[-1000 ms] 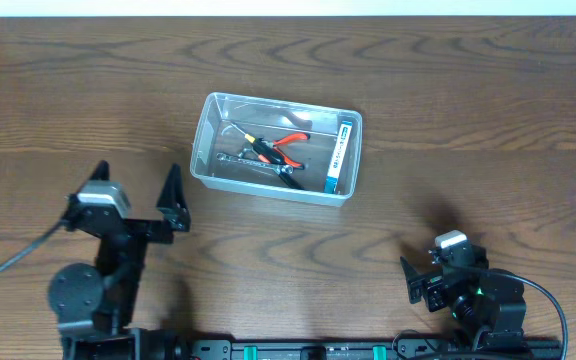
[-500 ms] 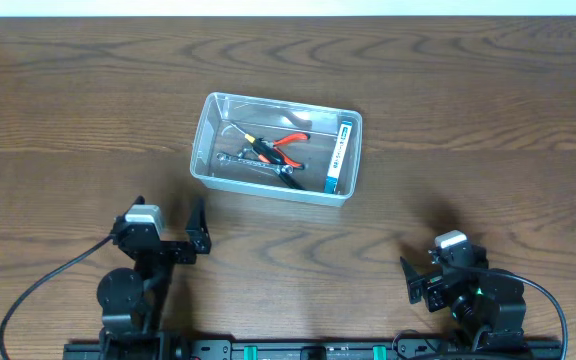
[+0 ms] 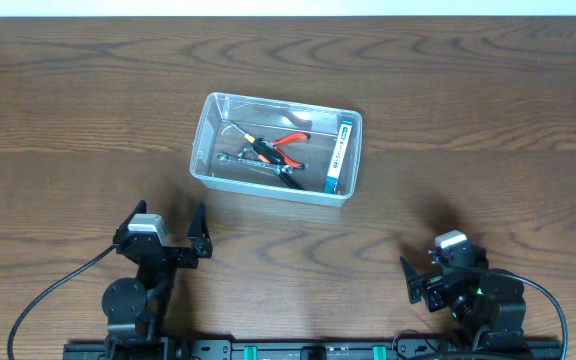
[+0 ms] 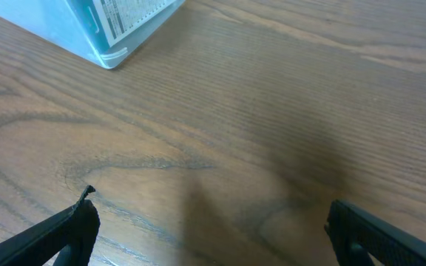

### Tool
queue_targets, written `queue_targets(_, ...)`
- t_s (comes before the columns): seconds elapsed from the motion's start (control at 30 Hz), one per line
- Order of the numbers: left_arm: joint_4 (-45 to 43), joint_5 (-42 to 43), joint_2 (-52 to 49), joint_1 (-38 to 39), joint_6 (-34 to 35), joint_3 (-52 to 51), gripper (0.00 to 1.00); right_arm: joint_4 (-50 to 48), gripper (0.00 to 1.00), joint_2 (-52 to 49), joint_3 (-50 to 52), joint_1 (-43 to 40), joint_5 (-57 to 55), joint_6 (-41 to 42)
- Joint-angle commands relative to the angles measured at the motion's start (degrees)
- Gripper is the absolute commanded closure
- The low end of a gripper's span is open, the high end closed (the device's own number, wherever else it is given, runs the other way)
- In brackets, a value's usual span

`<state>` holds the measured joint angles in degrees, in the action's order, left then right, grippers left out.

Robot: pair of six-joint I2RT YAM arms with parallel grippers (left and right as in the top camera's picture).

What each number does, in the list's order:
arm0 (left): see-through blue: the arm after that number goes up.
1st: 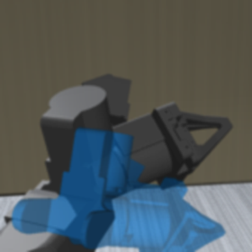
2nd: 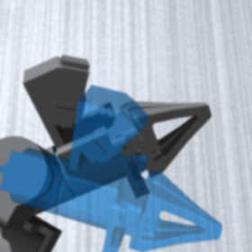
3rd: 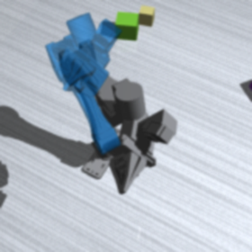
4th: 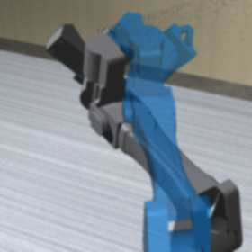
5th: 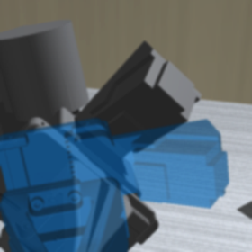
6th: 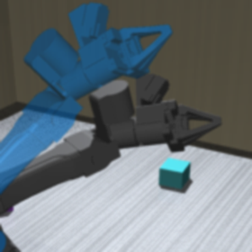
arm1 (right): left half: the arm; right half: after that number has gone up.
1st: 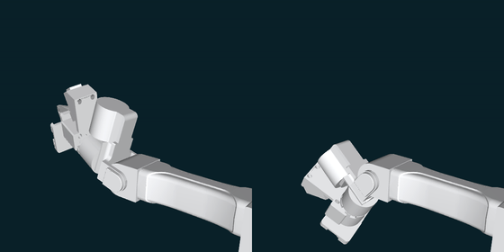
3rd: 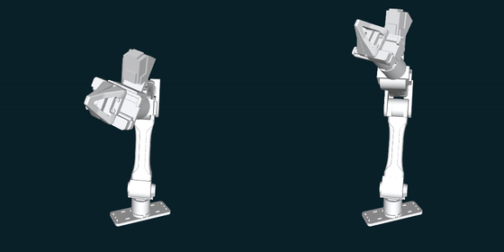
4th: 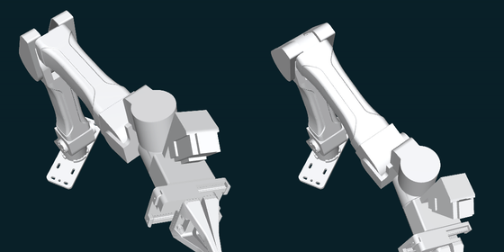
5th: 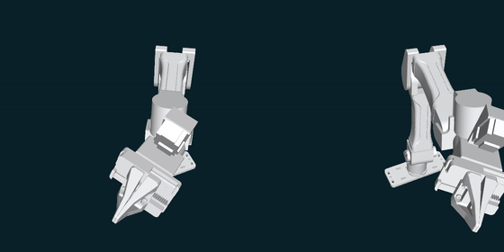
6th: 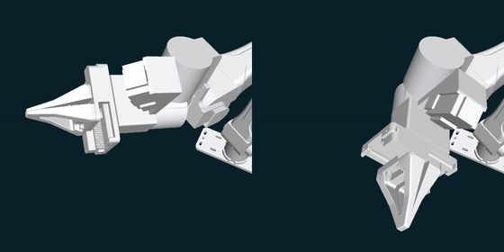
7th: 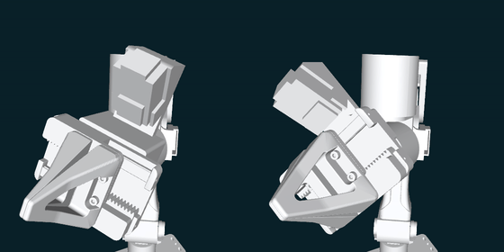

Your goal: Pack container

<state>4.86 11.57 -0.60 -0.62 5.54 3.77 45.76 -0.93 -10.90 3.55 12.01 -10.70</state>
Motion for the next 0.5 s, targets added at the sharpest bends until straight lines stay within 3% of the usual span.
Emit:
queue_targets(0.0, 1.16, -0.72, 0.50, 0.17, -0.76, -0.68, 0.02, 0.07, 0.01, 0.61, 0.42, -0.22, 0.26, 0.81)
queue_targets(0.13, 5.25, -0.76, 0.50, 0.17, -0.79, -0.70, 0.02, 0.07, 0.01, 0.61, 0.42, -0.22, 0.26, 0.81)
queue_targets(0.47, 5.09, -0.92, 0.46, 0.17, -0.76, -0.70, 0.02, 0.07, 0.01, 0.61, 0.42, -0.20, 0.26, 0.81)
